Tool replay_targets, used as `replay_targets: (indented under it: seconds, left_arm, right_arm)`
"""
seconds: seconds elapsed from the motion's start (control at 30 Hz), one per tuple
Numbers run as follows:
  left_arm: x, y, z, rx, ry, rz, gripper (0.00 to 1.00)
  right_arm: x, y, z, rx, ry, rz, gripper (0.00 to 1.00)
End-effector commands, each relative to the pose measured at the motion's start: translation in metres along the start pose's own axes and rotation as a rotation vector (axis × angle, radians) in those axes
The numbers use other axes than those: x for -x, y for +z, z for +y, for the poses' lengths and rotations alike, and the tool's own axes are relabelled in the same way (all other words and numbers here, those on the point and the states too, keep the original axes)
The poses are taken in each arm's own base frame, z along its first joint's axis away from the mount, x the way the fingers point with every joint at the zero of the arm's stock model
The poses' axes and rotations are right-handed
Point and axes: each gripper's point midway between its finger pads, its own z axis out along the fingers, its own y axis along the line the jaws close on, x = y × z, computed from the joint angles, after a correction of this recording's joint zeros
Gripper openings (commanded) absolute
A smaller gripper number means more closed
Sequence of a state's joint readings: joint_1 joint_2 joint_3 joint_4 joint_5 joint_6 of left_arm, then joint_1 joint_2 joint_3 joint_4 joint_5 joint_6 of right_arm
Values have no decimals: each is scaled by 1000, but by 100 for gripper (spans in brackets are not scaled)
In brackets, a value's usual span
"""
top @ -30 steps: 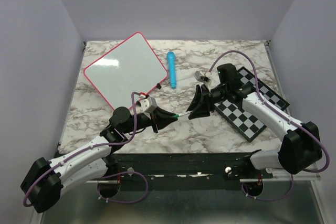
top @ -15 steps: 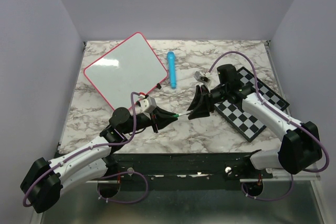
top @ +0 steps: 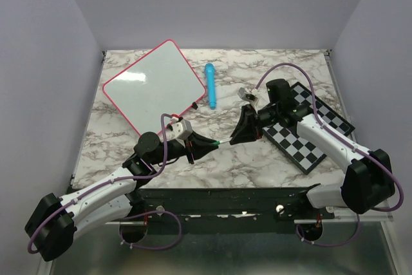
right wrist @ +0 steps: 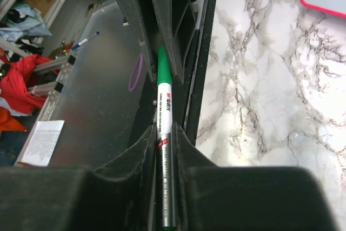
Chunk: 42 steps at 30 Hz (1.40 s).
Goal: Write a sentence on the whiteboard
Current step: Open the pen cap of the whiteboard marker, then place the pen cap at the center of the board.
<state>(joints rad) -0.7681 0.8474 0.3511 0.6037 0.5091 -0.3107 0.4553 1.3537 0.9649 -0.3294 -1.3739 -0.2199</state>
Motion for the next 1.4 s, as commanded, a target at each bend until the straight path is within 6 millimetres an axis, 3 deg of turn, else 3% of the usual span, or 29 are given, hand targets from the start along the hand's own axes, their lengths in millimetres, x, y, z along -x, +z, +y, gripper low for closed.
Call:
replay_targets:
  seconds: [0.0, 0.03, 0.17, 0.2, 0.27, 0.3, 0.37, 0.4, 0.47, 0.5, 0.63, 0.73, 0.8, 0.9, 0.93, 1.0, 1.03, 1.1, 1.13, 1.2, 1.23, 1.3, 1.37]
  left_arm:
    - [9, 4, 2, 1, 36, -17, 0]
    - [8, 4, 2, 2, 39, -14, 0]
    - [13, 3, 3, 7, 88, 1, 0]
    - [4, 0, 6, 22, 83, 55, 0]
    - [20, -3, 7, 39, 182, 75, 0]
    - [7, -11, 9, 57, 170, 157, 0]
    - [23, -19, 8, 86, 214, 165, 0]
    - [12, -29, 12, 98, 259, 235, 0]
    - [21, -42, 16, 152, 301, 249, 0]
    - [14, -51, 19, 171, 312, 292, 0]
    - [22, -72, 22, 248, 346, 265, 0]
    - [23, -74, 27, 303, 297, 219, 0]
    - [24, -65, 25, 310, 174, 158, 0]
    - [10, -42, 27, 300, -51, 101, 0]
    - [-6, -34, 33, 307, -121, 128, 0]
    - [-15, -17, 33, 283, -247, 82, 0]
    - [-36, -7, 34, 294, -284, 128, 0]
    - [-44, 8, 36, 309, -260, 130, 0]
    - [-62, 15, 44, 362, -258, 169, 0]
    - [-62, 27, 51, 385, -237, 149, 0]
    - [-77, 30, 57, 407, -238, 174, 0]
    - [-79, 37, 61, 411, -225, 146, 0]
    - [-95, 41, 71, 448, -226, 156, 0]
  right_arm:
    - [-2, 3, 4, 21, -9, 3, 17]
    - [-2, 3, 5, 27, -12, 5, 1]
    - [-3, 3, 11, 47, -20, 14, 1]
    - [-3, 3, 10, 40, -54, 19, 1]
    - [-4, 0, 8, 3, -35, 48, 1]
    - [-4, -1, 7, -2, -95, 57, 1]
    - [-3, -4, 13, 4, -104, 66, 1]
    - [-2, -6, 13, 2, -136, 64, 1]
    - [0, -11, 14, -9, -148, 56, 1]
    - [2, -13, 16, -16, -163, 53, 1]
    - [5, -27, 10, -77, -194, 47, 0]
    - [5, -43, -5, -200, -210, 77, 1]
    - [10, -57, -21, -316, -184, 71, 1]
    - [17, -88, -42, -520, -182, 38, 1]
    - [20, -99, -46, -573, -178, 21, 1]
    - [22, -111, -49, -642, -179, -6, 1]
    - [23, -118, -50, -666, -179, -15, 1]
    - [25, -125, -51, -695, -181, -23, 0]
    - [25, -131, -53, -715, -173, -29, 0]
    - [26, -136, -53, -731, -170, -38, 1]
    - [26, -140, -52, -744, -172, -44, 1]
    - [28, -144, -51, -755, -171, -54, 1]
    - [28, -148, -52, -770, -171, -61, 0]
